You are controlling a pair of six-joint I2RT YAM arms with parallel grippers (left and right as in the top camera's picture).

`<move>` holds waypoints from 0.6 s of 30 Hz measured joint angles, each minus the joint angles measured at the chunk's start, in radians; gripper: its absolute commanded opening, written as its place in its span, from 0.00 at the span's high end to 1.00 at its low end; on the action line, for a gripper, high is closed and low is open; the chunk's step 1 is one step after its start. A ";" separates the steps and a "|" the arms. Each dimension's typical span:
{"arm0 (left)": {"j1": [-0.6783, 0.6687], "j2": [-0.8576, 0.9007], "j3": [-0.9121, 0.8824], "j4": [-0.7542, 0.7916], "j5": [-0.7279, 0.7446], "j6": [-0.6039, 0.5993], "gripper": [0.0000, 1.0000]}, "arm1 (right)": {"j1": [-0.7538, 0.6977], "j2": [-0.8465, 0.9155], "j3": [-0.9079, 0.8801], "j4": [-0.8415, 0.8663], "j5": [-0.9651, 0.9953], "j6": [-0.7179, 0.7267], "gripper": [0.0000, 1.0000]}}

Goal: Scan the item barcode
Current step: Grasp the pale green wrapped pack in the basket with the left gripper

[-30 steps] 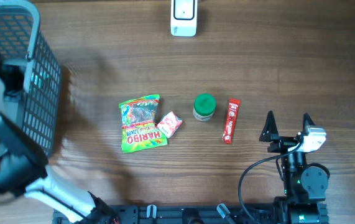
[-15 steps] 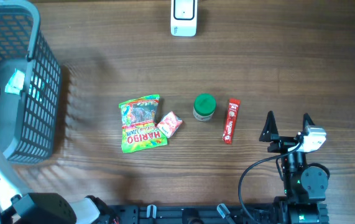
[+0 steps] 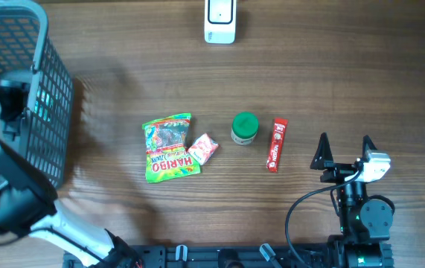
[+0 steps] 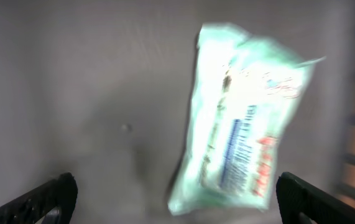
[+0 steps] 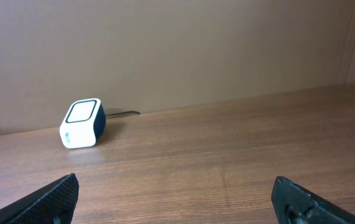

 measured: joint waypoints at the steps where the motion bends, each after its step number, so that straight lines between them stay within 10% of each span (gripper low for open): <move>1: -0.006 0.021 0.000 0.006 0.000 0.000 0.00 | 0.000 0.000 0.000 0.000 0.000 0.000 0.00; 12: -0.040 0.084 0.000 0.082 0.000 0.000 0.03 | 0.000 0.000 0.000 0.000 0.000 0.000 0.00; 18: -0.042 0.106 0.010 0.108 0.016 0.004 0.62 | 0.000 0.000 0.000 0.000 0.000 0.000 0.00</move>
